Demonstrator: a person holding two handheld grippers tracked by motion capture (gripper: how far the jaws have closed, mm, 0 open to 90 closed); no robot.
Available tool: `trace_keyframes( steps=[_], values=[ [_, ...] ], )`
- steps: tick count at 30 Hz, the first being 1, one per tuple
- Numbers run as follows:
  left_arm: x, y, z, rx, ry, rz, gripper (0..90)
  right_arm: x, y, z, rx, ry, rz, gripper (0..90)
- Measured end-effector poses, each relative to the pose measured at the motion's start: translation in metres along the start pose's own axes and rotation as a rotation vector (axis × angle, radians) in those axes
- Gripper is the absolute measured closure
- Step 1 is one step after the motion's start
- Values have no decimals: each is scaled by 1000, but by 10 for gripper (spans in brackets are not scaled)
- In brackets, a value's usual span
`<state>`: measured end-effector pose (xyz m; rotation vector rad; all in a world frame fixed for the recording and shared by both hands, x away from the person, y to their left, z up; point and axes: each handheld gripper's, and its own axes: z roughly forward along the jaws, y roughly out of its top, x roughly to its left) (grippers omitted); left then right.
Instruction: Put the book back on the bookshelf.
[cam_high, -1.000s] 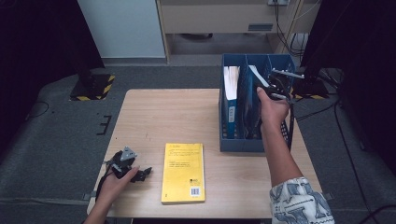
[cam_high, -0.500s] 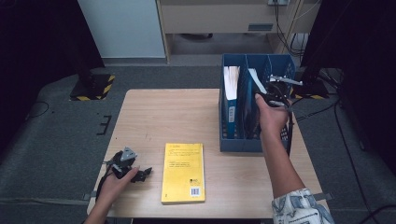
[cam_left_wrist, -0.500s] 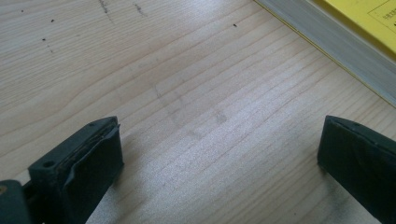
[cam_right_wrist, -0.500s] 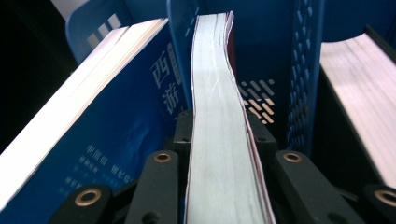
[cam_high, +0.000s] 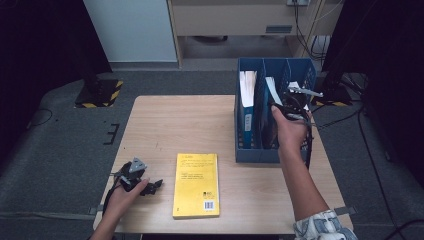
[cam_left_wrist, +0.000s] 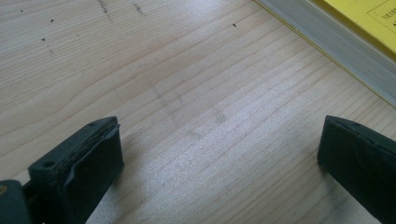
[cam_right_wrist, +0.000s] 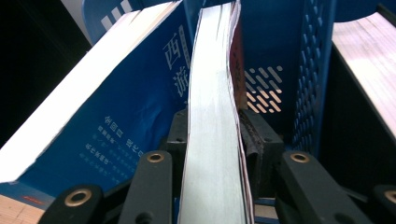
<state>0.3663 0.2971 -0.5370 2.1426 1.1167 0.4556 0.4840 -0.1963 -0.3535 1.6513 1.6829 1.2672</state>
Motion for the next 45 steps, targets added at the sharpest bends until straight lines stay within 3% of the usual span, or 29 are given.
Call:
trace_keyframes(
  steps=[6,12,16,23,32,45],
  values=[
    [0,0,0,0,0,0,0,2,3,-1,-13,19,17,634],
    [0,0,0,0,1,3,0,2,11,-3,-17,45,53,642],
    [0,0,0,0,1,4,0,2,11,-2,-16,51,52,663],
    [0,0,0,0,1,4,0,3,15,-4,-18,11,13,723],
    [0,0,0,0,1,4,0,-3,23,-1,-35,-20,11,737],
    [0,0,0,2,-1,5,0,-11,40,17,-42,-67,12,738]
  ],
)
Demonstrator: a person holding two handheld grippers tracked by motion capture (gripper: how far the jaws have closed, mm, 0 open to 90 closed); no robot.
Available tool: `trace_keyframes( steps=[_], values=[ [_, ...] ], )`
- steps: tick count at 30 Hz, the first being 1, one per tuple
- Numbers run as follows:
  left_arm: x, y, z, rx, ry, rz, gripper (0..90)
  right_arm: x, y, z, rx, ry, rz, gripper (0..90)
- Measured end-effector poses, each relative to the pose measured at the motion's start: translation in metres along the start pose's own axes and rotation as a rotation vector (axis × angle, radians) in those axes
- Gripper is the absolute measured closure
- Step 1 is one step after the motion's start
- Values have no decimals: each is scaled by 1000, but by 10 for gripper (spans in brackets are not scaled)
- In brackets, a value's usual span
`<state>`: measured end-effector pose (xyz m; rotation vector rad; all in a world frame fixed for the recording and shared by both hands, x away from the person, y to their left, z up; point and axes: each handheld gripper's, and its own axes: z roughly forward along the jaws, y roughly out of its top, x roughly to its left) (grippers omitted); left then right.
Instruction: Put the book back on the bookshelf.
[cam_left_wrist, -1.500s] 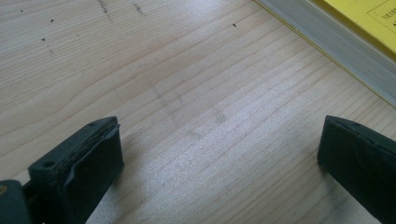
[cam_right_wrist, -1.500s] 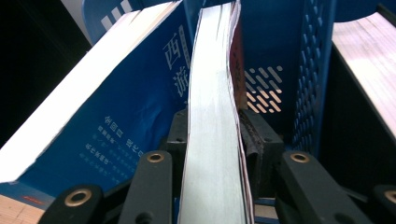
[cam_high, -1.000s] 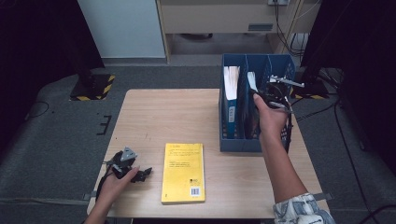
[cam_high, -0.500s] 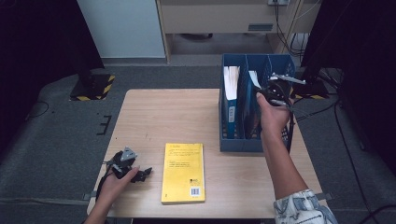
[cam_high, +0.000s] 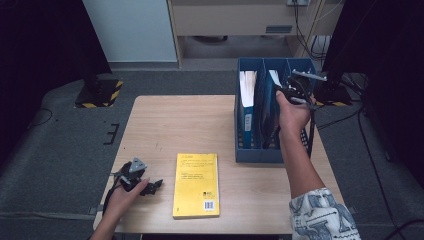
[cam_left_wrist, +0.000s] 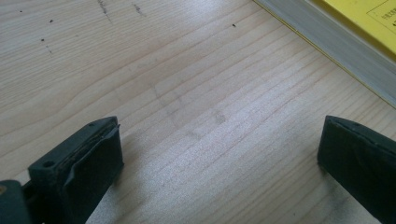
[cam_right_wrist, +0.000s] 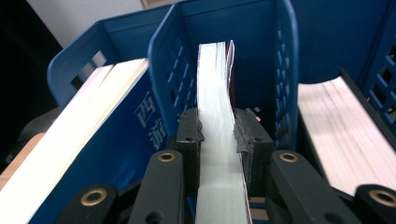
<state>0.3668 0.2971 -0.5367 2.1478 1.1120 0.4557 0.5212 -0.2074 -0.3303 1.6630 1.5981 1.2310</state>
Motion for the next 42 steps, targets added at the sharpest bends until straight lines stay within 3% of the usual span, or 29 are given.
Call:
trace_keyframes(
  steps=[11,23,32,36,42],
  values=[
    [0,0,0,0,-1,-1,0,5,3,14,1,-27,-52,738],
    [0,0,0,0,-2,0,0,18,-5,13,10,8,-67,713],
    [0,0,0,0,-2,1,0,21,-7,13,12,60,-16,647],
    [0,0,0,0,-3,1,0,16,-9,12,-7,102,49,628],
    [0,0,0,0,-2,1,0,12,-9,10,-1,141,70,575]
  ],
)
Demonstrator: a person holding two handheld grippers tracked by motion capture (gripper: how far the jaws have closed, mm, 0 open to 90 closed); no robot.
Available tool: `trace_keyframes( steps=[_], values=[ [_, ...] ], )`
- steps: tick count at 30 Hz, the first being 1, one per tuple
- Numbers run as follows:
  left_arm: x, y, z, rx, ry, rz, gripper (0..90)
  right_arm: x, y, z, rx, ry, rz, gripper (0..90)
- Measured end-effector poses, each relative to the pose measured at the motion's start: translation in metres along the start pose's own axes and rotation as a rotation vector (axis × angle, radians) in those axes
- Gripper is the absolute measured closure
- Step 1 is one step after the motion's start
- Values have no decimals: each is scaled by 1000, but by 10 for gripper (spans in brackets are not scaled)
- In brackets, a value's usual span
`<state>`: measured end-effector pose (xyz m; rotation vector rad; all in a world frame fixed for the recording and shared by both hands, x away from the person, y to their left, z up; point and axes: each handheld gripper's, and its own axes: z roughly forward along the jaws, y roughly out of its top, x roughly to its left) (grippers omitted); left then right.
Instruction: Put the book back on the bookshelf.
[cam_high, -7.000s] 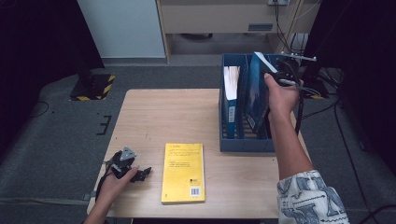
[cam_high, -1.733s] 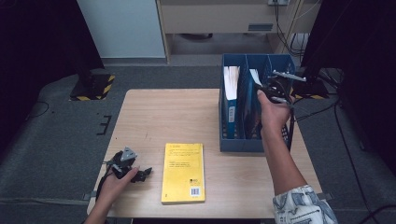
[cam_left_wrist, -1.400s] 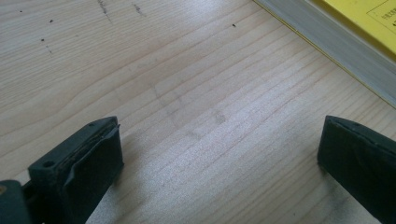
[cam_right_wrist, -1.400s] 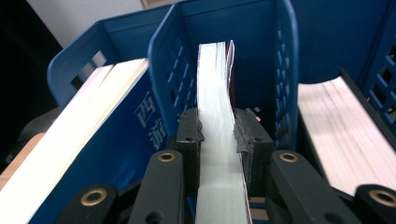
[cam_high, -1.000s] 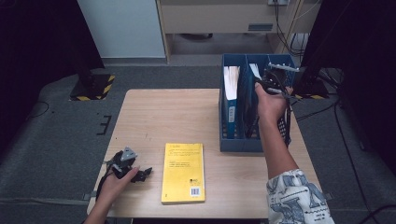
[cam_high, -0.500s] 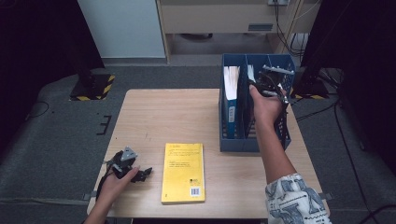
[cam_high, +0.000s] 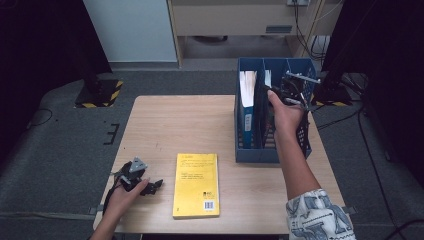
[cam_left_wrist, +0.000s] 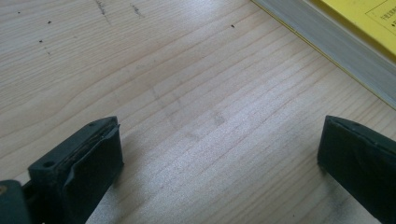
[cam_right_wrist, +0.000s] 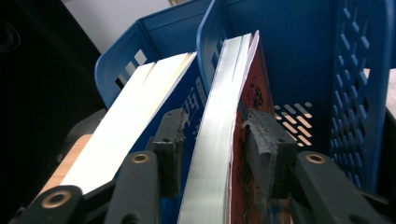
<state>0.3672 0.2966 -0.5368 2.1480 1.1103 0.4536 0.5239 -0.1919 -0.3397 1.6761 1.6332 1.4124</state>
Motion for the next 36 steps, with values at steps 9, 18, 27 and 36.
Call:
trace_keyframes(
  steps=[9,18,27,36],
  values=[
    [0,0,0,0,0,0,0,-3,1,-5,2,36,4,492],
    [0,0,0,0,0,0,0,-4,2,-7,12,42,-13,379],
    [0,0,0,0,0,0,0,-4,-1,-16,17,43,-56,283],
    [0,0,0,0,-1,-4,0,-7,-5,-34,20,32,-111,227]
  ],
)
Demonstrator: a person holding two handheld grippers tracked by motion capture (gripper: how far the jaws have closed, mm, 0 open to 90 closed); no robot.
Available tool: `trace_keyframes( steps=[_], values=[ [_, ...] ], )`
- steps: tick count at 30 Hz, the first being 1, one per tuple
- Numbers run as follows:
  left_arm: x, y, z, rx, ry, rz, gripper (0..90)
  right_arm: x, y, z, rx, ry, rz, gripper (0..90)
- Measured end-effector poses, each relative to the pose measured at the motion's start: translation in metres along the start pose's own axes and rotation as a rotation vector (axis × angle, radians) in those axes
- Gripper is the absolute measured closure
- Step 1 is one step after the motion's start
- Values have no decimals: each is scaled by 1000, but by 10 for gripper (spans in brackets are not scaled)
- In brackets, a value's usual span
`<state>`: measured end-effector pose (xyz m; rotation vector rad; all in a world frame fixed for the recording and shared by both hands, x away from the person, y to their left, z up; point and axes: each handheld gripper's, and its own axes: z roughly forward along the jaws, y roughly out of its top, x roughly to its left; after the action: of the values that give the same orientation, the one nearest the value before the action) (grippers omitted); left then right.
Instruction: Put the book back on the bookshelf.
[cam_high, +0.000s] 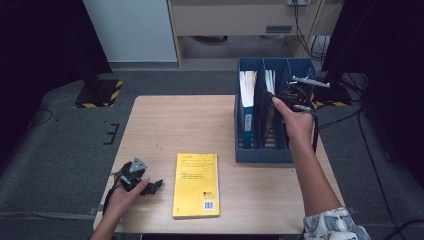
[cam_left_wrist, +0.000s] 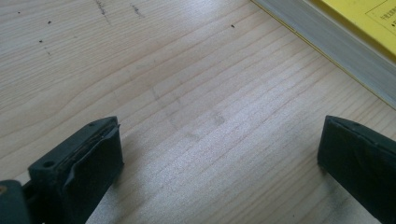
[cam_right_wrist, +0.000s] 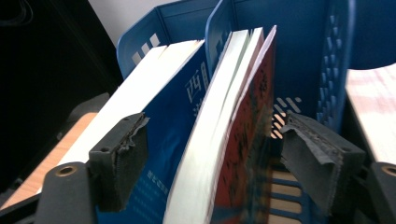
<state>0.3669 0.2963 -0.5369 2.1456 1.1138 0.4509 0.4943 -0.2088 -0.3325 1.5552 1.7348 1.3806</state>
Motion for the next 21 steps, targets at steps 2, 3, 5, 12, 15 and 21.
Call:
trace_keyframes(
  steps=[2,3,5,12,15,21],
  values=[
    [0,0,0,0,0,0,0,1,-2,-5,-5,-7,-27,224],
    [0,0,0,-1,0,0,0,1,-4,-8,-6,-15,-44,220],
    [0,0,0,4,0,5,0,2,-7,-12,-11,-10,-53,211],
    [0,0,0,4,0,4,0,4,-18,-30,-24,1,-88,194],
    [0,0,0,4,-1,5,0,5,-26,-37,-17,10,-97,187],
    [0,0,0,4,-1,5,0,4,-43,-42,7,27,-105,169]
  ],
)
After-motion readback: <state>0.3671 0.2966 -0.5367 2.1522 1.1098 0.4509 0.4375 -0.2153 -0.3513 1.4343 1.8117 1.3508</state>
